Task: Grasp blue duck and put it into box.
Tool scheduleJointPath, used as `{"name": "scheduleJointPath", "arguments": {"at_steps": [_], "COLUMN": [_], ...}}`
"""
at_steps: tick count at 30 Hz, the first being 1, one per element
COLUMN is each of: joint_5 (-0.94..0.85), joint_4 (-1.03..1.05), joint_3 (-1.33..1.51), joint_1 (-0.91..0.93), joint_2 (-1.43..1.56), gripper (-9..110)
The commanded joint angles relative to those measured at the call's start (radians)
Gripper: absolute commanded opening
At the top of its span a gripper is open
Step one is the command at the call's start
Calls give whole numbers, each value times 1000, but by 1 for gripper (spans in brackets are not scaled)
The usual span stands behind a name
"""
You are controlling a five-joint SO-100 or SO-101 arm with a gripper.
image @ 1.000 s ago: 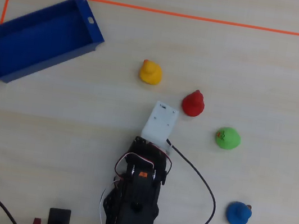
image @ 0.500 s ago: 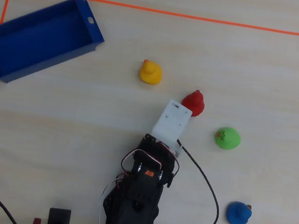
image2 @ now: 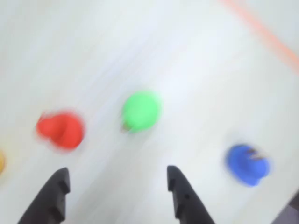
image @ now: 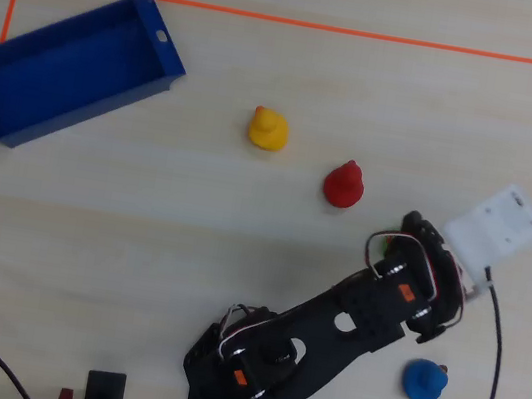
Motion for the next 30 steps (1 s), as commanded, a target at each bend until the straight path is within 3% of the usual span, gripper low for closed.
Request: {"name": "scheduleJointPath", "arguments": {"at_steps": [1,14,20,30], "joint_5": [-77,-327,-472,-578], "joint_4": [-138,-341,-653,-678], "joint_3": [-63,101,325,422], "joint_1": [137,407,491,558], "joint_2": [-57,-137,-149,-146], "gripper": [30,31,32,32]}}
